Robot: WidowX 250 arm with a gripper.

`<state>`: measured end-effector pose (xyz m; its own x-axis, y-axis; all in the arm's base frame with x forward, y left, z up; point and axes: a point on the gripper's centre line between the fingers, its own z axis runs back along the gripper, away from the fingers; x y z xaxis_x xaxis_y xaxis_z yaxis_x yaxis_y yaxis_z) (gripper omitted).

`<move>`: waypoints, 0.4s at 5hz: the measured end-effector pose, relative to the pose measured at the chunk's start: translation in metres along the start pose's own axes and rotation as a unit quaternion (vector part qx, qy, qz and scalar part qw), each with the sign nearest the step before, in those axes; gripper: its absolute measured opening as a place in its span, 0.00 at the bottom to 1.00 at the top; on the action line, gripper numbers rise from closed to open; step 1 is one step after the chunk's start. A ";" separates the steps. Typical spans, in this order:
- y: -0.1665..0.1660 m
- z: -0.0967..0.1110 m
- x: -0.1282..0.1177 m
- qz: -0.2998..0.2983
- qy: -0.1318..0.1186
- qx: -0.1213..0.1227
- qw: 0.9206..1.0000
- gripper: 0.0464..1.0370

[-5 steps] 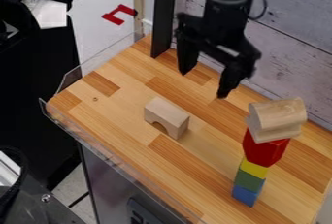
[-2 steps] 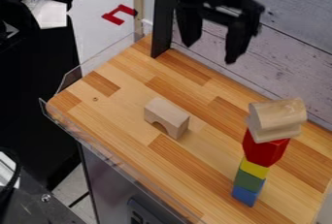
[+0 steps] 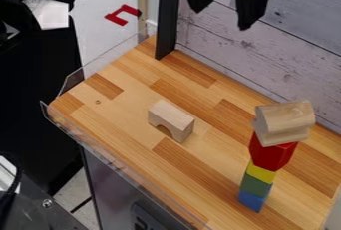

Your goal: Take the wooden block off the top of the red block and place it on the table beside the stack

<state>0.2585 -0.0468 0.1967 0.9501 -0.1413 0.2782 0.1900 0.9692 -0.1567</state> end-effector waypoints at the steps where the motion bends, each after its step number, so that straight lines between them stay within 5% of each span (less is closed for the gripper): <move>1: -0.017 0.005 -0.009 -0.042 0.006 0.000 0.999 0.96; 2: -0.029 -0.006 -0.022 -0.086 0.034 0.017 0.996 0.96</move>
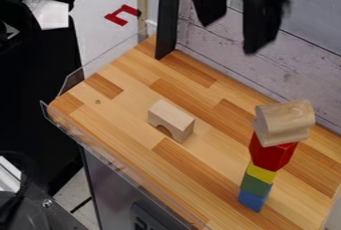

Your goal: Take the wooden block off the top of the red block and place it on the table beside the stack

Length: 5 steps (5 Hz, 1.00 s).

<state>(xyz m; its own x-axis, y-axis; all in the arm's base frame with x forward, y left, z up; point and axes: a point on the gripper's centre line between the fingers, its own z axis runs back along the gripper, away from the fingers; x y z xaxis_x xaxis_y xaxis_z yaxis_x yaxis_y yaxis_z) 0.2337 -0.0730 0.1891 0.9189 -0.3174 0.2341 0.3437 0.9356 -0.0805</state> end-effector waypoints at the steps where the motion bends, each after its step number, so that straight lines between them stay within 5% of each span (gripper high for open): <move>1: -0.008 -0.012 -0.004 -0.023 0.029 0.018 0.999 0.96; 3: -0.032 -0.018 -0.005 -0.072 0.039 0.043 0.996 0.96; 5: -0.042 -0.043 0.001 -0.094 0.083 0.056 0.991 0.96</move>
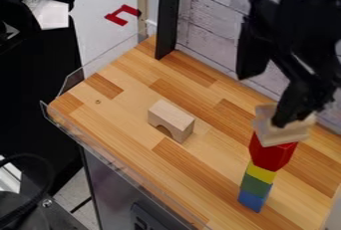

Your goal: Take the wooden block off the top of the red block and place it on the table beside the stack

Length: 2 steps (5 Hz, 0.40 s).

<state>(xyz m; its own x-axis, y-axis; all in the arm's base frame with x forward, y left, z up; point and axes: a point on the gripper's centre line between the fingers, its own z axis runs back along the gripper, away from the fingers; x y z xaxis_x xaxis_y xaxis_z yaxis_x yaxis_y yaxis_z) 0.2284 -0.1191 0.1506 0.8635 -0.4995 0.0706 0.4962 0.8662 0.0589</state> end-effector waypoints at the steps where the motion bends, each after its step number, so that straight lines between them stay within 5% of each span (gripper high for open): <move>1: 0.000 -0.003 0.009 0.006 0.006 -0.001 1.000 0.96; 2: 0.000 -0.002 0.017 0.012 0.008 -0.001 1.000 0.96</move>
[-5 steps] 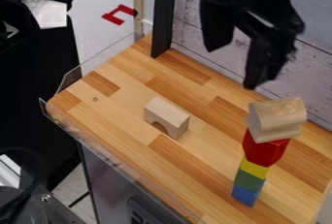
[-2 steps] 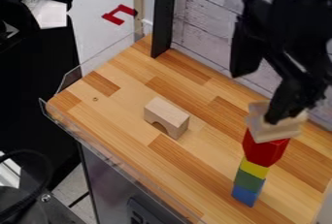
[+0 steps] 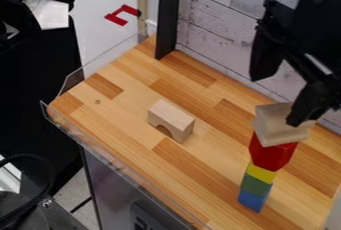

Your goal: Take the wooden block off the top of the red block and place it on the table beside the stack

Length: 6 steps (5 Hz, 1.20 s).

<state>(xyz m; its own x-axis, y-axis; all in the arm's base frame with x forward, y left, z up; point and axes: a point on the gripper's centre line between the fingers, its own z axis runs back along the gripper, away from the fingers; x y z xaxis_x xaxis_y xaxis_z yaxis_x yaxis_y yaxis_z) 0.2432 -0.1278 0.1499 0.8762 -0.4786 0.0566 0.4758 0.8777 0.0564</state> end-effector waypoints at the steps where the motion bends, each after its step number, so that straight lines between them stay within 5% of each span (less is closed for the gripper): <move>1: 0.000 0.001 0.004 0.004 -0.003 -0.004 1.000 0.96; 6: 0.009 -0.027 0.014 0.023 0.014 -0.012 1.000 0.93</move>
<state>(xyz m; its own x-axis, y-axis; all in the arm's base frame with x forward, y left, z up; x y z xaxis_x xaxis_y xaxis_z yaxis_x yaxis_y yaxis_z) 0.2622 -0.1264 0.1240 0.8993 -0.4364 0.0298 0.4355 0.8996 0.0313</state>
